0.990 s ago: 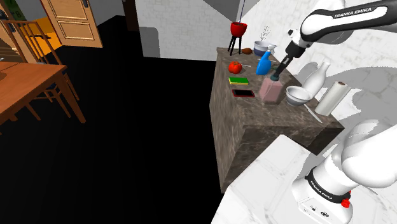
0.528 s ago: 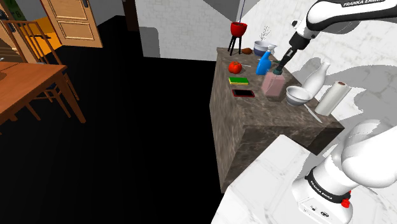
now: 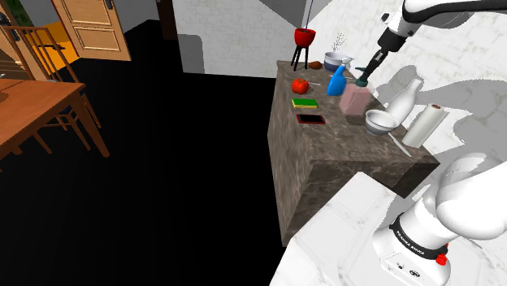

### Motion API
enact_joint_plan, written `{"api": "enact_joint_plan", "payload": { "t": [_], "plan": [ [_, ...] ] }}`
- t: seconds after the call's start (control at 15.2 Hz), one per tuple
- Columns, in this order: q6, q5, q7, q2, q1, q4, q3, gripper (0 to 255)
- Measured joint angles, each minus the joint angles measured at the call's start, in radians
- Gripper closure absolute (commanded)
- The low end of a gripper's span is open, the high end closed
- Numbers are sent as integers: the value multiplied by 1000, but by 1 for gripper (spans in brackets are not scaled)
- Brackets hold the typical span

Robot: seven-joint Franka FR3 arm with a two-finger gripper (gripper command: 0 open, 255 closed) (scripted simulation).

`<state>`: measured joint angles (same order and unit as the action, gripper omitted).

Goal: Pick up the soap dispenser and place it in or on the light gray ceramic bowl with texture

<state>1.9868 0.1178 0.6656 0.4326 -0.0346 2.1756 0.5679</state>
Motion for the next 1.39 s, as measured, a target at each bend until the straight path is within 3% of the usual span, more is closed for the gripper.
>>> {"api": "enact_joint_plan", "payload": {
  "t": [0.73, 0.99, 1.19, 1.39],
  "plan": [
    [-134, -68, 301, -138, 15, -260, 246, 255],
    [-196, -158, 440, -257, 5, -400, 371, 255],
    [-259, -281, 579, -395, 23, -523, 482, 255],
    [-284, -354, 652, -470, 55, -571, 518, 255]
  ]
}}
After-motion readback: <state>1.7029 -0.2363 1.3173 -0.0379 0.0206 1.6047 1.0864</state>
